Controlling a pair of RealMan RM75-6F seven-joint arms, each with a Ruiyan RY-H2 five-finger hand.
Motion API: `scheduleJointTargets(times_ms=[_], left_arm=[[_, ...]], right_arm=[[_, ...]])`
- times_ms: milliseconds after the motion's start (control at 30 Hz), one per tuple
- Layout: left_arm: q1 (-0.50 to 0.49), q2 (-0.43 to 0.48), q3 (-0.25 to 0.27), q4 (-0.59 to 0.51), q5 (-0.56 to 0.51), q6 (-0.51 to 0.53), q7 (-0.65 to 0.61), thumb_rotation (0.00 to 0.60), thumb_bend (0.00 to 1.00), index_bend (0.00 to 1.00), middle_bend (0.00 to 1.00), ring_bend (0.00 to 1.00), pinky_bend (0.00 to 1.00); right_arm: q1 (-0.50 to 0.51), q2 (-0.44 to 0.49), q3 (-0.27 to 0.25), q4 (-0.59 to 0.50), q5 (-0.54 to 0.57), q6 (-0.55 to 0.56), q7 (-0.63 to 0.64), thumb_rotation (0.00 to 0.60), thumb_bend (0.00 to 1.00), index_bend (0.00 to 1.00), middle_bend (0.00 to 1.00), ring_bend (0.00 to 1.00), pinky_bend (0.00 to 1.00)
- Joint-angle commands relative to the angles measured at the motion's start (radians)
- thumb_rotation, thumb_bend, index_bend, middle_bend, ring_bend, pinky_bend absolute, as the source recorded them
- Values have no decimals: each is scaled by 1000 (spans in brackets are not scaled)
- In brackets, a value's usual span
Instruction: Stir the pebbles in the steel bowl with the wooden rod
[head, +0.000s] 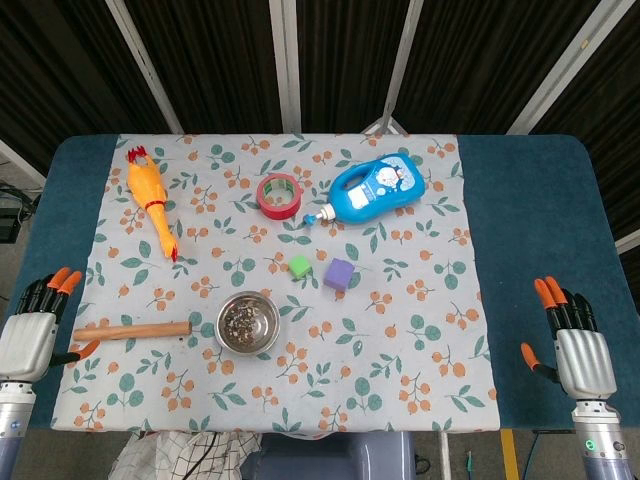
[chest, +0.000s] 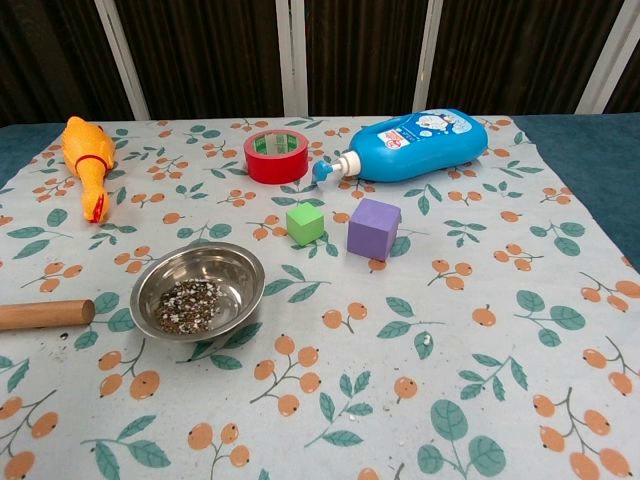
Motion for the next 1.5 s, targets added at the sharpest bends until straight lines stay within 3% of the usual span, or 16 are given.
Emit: scheduleJointTargets(times_ms=[33, 367, 600, 833, 1067, 1500], left_arm=[[-1, 2, 0, -4, -3, -4, 3, 600, 179, 15, 0, 0, 0], [-4, 8, -2, -18, -26, -34, 20, 600, 179, 13, 0, 0, 0], [-29, 15, 2, -49, -82, -122, 64, 600, 179, 99, 17, 0, 0], [-76, 13, -12, -88, -164, -220, 155, 600, 204, 225, 185, 0, 0], [-113, -32, -30, -100, -212, -233, 279, 600, 261, 350, 364, 0, 0], [-187, -133, -45, -99, -310, -273, 476, 600, 334, 399, 413, 0, 0]], right_arm=[[0, 0, 0, 1, -1, 0, 0, 600, 352, 0, 0, 0, 0], [0, 0, 0, -1, 1, -4, -1, 600, 352, 0, 0, 0, 0], [2, 0, 3, -4, 12, -13, 0, 600, 352, 0, 0, 0, 0], [5, 2, 6, -2, 19, -24, 10, 600, 352, 0, 0, 0, 0], [4, 2, 2, -4, 14, -23, 7, 600, 352, 0, 0, 0, 0], [1, 5, 4, -7, 18, -23, 13, 600, 352, 0, 0, 0, 0]])
